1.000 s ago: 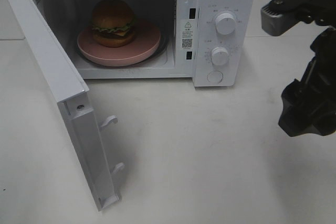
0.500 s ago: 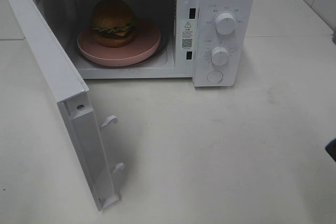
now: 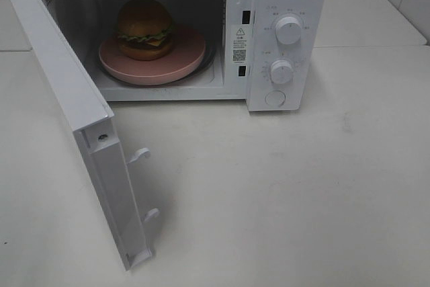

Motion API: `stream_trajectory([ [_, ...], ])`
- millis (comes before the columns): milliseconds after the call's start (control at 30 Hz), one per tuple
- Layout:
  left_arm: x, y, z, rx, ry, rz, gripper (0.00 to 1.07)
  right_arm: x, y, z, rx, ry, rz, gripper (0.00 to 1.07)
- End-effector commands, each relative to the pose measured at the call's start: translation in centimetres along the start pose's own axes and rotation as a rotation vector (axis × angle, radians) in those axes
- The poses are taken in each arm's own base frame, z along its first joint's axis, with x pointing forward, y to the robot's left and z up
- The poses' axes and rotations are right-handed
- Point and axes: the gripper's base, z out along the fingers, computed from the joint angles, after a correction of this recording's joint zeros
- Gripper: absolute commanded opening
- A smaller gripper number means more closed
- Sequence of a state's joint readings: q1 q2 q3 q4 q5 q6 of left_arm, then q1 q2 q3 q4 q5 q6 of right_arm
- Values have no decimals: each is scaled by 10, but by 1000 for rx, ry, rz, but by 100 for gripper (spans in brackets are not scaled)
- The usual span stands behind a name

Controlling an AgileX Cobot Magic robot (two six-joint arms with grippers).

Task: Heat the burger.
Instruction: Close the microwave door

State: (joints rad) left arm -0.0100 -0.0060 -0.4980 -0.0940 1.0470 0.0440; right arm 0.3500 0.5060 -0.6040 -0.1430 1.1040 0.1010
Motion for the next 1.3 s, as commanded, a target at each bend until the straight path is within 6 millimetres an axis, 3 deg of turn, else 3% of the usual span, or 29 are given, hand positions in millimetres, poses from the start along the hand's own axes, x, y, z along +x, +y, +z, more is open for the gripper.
stream_trajectory([
  [33,1,-1,-2,11,-36,0,96,11,-1,-5,-9,-52,23,76],
  [267,1,-1,-2,11,-36,0,96,45,0,-17,17,-256,58,76],
  [567,1,-1,-2,11,-36,0,96,69,4,-31,68,-461,145,76],
  [1300,1,-1,-2,11,-36,0,96,71,6,-30,72,-480,165,76],
])
